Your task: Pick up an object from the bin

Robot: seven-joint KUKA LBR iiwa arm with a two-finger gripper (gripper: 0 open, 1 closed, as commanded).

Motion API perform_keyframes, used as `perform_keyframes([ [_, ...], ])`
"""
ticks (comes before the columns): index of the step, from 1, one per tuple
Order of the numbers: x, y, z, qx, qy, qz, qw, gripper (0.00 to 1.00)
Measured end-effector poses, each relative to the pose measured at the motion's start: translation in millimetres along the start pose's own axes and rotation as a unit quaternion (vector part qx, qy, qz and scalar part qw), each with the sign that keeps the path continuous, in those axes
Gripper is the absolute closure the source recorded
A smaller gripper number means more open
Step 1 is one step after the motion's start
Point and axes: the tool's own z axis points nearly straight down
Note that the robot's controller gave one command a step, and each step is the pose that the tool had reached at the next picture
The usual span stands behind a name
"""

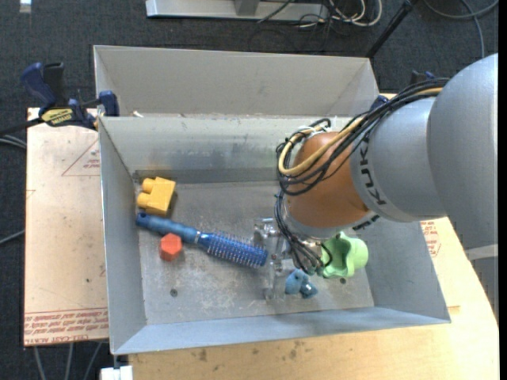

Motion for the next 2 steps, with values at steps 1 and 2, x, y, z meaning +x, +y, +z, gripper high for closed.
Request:
perform_keyframes([
  [1, 35.9, -50.8, -3.6, 0.001, -0.0023, 0.036, 0.9993, 0.0],
  [2, 35.3, -49.9, -3.5, 0.0, -0.0026, 0.037, 0.9993, 0.0],
])
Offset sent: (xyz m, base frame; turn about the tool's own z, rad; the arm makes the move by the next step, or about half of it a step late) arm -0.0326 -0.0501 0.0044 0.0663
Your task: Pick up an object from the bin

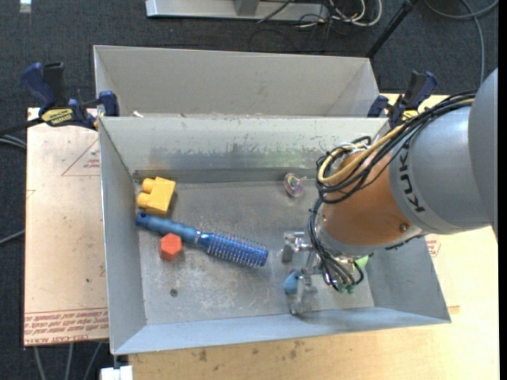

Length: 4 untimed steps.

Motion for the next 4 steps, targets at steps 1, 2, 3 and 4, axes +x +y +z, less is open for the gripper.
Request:
perform_keyframes([
  [1, -0.3, 0.6, 0.2, -0.001, -0.0002, 0.001, 1.0, 0.0],
  [2, -0.4, 0.9, 0.4, -0.001, -0.0002, 0.001, 1.0, 0.0],
  [3, -0.7, 0.9, -0.1, -0.001, -0.0008, 0.002, 1.0, 1.0],
  [4, -1.2, 1.5, -9.3, -0.001, -0.0017, 0.002, 1.0, 1.0],
])
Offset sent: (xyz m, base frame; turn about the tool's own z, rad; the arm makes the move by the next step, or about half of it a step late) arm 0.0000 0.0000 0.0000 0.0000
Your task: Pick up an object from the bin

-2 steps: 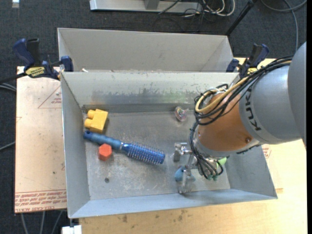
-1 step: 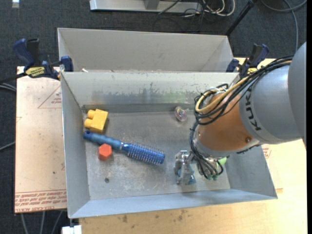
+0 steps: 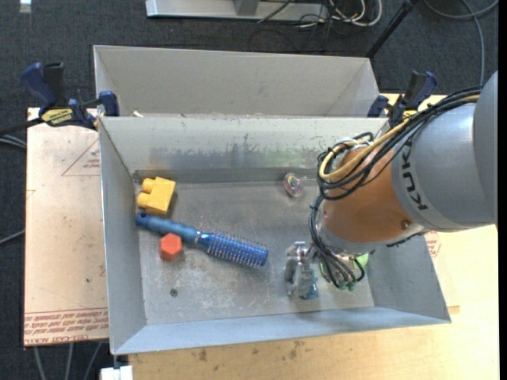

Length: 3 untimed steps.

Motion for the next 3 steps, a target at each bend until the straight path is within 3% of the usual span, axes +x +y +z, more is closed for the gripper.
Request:
perform_keyframes([
  [2, -1.4, 1, -15, 0.0, -0.0003, 0.0, 1.0, 1.0],
  [3, -2.8, 2, -65, 0.0, -0.002, 0.0, 1.0, 1.0],
])
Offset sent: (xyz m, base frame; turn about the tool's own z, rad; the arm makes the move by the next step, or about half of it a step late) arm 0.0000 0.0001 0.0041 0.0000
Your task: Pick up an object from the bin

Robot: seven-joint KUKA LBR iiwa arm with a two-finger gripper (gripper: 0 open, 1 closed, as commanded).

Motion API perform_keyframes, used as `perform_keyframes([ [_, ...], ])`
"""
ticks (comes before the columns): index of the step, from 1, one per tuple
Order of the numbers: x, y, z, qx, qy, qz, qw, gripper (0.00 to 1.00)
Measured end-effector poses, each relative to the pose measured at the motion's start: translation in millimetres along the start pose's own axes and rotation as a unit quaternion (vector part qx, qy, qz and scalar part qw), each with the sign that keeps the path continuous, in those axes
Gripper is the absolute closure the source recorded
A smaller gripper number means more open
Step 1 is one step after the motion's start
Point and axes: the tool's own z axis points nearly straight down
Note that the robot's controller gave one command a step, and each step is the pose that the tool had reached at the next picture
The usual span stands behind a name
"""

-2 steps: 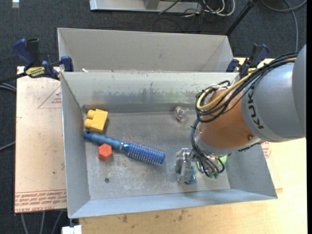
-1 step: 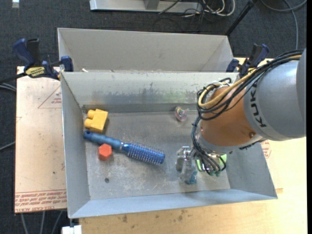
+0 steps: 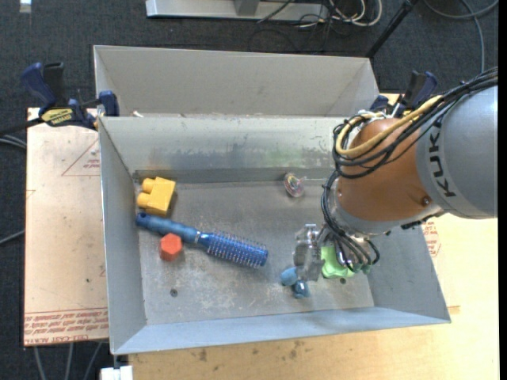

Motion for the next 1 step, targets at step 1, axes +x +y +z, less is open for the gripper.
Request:
perform_keyframes([
  [1, -1.2, 0.5, -15.9, 0.0, 0.0009, 0.0, 1.0, 1.0],
])
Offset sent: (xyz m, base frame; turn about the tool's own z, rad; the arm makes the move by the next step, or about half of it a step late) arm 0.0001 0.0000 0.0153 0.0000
